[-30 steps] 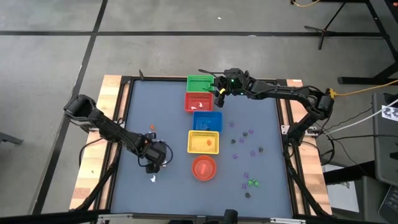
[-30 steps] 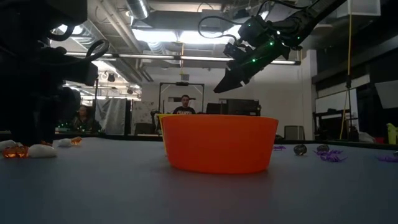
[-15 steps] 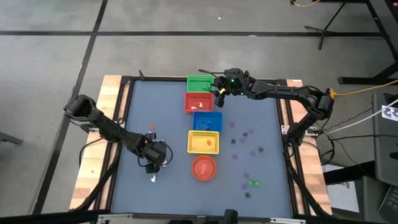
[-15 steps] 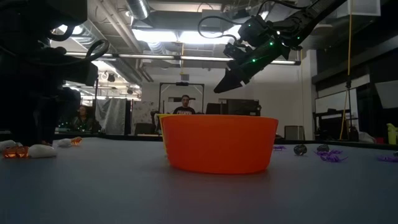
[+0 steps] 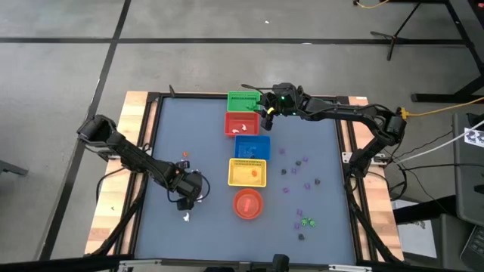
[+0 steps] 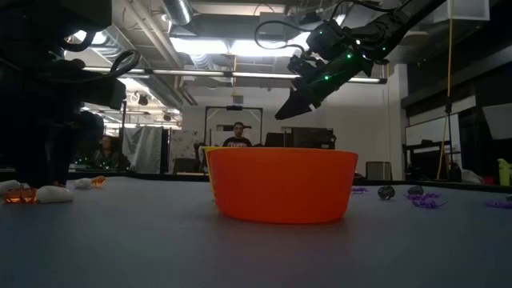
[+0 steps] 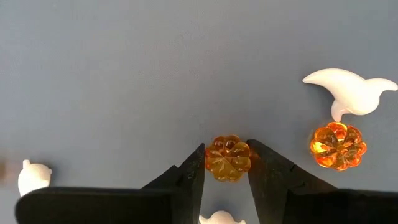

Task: Sort Halloween decoration
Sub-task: Put the orange pumpkin toy into the yellow bin

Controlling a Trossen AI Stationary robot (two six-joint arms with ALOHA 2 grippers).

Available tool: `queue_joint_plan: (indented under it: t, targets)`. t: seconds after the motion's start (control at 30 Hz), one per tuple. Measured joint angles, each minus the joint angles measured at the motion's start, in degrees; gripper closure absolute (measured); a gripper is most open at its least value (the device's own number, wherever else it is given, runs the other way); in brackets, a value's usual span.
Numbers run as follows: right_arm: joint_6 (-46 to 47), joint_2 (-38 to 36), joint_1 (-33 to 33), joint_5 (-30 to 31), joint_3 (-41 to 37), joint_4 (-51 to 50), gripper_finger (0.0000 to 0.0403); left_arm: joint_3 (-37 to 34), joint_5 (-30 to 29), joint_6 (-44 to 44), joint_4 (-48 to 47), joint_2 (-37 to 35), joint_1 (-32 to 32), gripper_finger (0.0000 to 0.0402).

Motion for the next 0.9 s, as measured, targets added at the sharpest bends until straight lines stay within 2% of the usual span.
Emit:
queue_joint_plan:
  t: [0.3,0.63,0.73,0.9]
  targets:
    - [0.0,0.0,-0.1,0.0,0.0,0.0,0.0242,1.9,-0.5,0.0,0.3,0.3,0.5,0.0316]
    - [0.0,0.0,0.0,0.0,0.0,0.2,0.0242,6.4,-2.6,0.0,0.5,0.2,5.0,0.0317]
    - [0.0,0.0,0.0,0.0,0.0,0.3,0.0242,7.5,-5.1,0.3,1.4,0.2,6.5,0.0317]
    - [0.0,0.0,-0.1,0.0,0.0,0.5,0.0242,8.3,-8.3,7.1,7.7,0.2,9.5,0.0317]
